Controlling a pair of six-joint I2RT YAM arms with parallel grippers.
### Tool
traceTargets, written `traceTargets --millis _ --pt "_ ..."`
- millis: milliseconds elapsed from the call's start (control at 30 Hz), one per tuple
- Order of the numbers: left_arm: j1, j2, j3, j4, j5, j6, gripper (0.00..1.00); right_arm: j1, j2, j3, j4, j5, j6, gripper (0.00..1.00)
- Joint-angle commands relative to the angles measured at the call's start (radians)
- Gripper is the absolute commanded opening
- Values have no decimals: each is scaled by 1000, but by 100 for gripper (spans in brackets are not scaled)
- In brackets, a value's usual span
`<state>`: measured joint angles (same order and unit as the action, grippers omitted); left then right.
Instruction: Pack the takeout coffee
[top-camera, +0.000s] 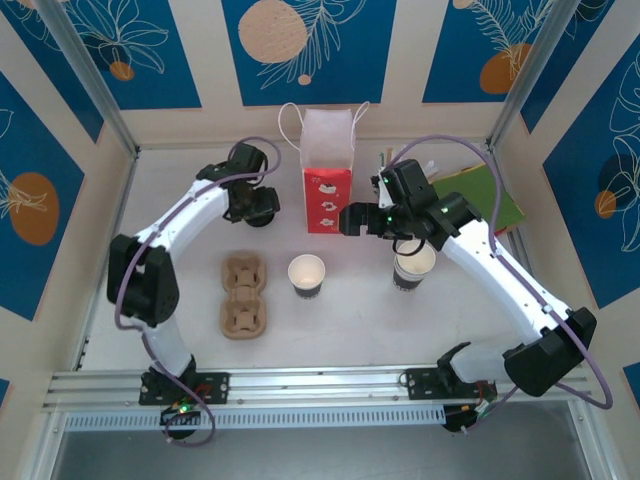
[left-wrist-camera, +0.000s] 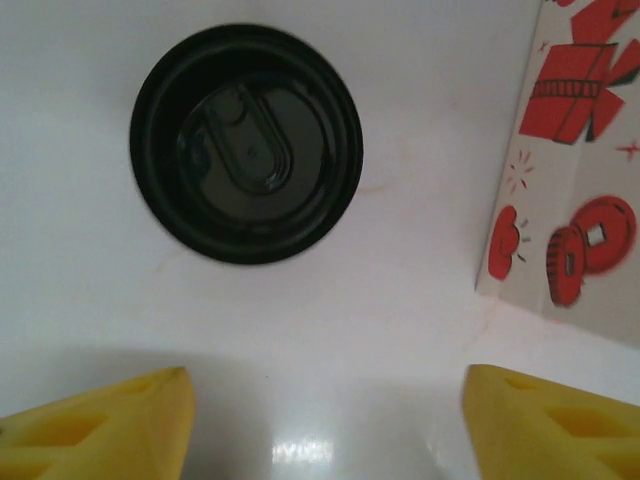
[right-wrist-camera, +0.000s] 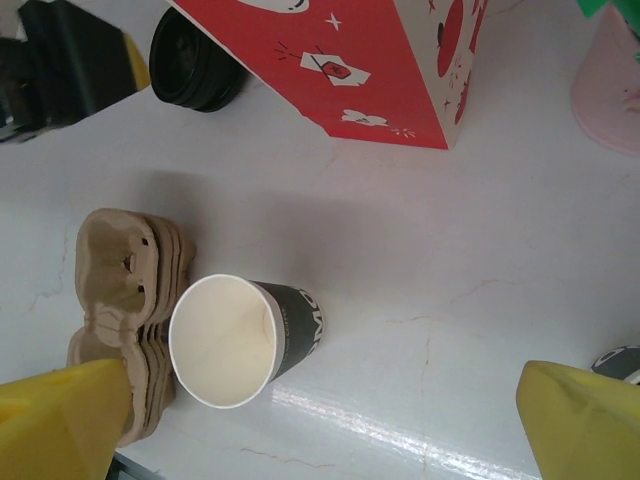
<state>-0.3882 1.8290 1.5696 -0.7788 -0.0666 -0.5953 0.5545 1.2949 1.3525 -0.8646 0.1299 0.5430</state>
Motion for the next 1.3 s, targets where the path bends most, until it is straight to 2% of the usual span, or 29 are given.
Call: traceTargets --millis 0,167,400,500,1067,1267 --pt "22 84 95 -28 31 27 64 -4 -29 -20 33 -19 6 99" --pt "37 198 214 -59 16 58 50 -2 -25 -15 26 -6 9 99" --pt "64 305 316 -69 24 80 41 -3 1 -7 27 1 26 99" --pt "80 332 340 -66 42 80 33 -1 16 8 19 3 28 99" --pt "77 389 380 -79 89 100 34 3 29 5 13 25 52 99" --pt "78 394 382 -79 90 98 25 2 35 9 12 24 49 99"
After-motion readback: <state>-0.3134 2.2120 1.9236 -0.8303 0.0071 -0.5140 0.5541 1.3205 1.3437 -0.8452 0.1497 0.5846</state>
